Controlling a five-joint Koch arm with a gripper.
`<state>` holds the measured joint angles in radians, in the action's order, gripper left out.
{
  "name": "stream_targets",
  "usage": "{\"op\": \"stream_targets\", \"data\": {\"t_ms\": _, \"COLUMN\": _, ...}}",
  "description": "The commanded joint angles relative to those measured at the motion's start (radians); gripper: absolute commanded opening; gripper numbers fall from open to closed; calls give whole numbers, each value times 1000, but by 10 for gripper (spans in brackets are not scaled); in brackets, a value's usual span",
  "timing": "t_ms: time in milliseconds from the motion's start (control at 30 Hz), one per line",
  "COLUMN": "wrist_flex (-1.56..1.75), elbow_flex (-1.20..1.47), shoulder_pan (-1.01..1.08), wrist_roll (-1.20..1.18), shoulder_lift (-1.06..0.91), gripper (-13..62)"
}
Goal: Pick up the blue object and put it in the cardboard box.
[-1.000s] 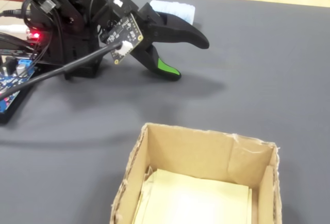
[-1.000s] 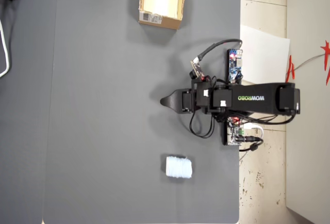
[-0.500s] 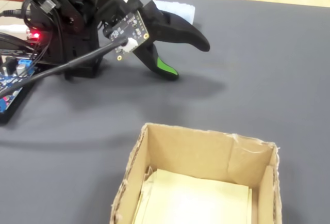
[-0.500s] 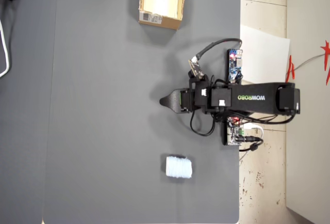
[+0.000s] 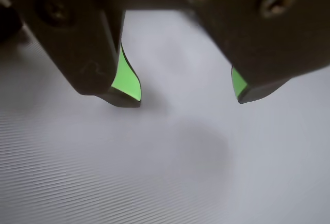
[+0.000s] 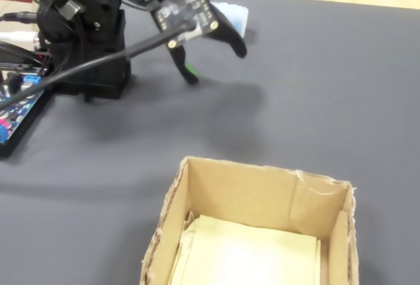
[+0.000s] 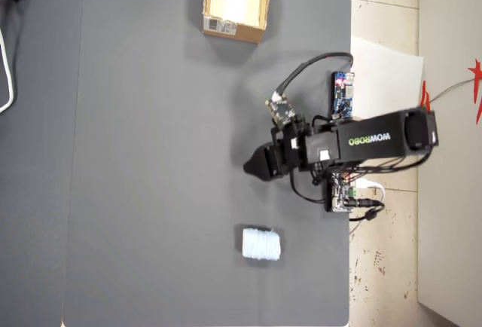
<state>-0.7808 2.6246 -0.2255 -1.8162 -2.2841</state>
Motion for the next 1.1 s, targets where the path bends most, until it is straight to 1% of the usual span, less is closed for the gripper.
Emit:
{"op": "stream_targets", "data": {"t_ms": 0, "wrist_flex": -2, "elbow_flex": -101, "shoulder_pan": -49, "wrist_roll": -63, "shoulder_lift": -78, "gripper": 331}}
{"op": "stream_targets", "data": {"t_ms": 333, "wrist_flex": -114, "elbow_flex": -316, "shoulder_pan": -241, "wrist_roll": -104, "shoulder_lift": 9, "gripper": 331}}
{"op": "stream_targets", "data": {"t_ms": 467, "wrist_flex": -123, "elbow_flex": -426, "shoulder_pan": -316, "wrist_roll": -225, "shoulder_lift": 86, "gripper": 331}}
{"op": "stream_targets", "data": {"t_ms": 567, "wrist_flex": -127, "elbow_flex": -480, "shoulder_pan": -367, "wrist_roll": -262, "shoulder_lift": 140, "gripper": 331}}
{"op": "stream_targets", "data": {"t_ms": 767, "wrist_flex": -107, "elbow_flex": -509, "shoulder_pan": -529, "wrist_roll": -305, "shoulder_lift": 249, "gripper": 331}}
{"op": "stream_targets", "data": {"t_ms": 867, "wrist_flex": -86, "elbow_flex": -499, "shoulder_pan": -569, "wrist_roll": -305, "shoulder_lift": 276, "gripper": 331}}
{"op": "stream_targets", "data": {"t_ms": 900, "wrist_flex": -31, "elbow_flex": -480, "shoulder_pan": -612, "wrist_roll": -301, "shoulder_lift": 325, "gripper": 331}}
{"op": "stream_targets", "data": {"t_ms": 1067, "wrist_flex": 34, "elbow_flex": -471, "shoulder_pan": -624, "wrist_roll": -290, "shoulder_lift": 413, "gripper": 332}}
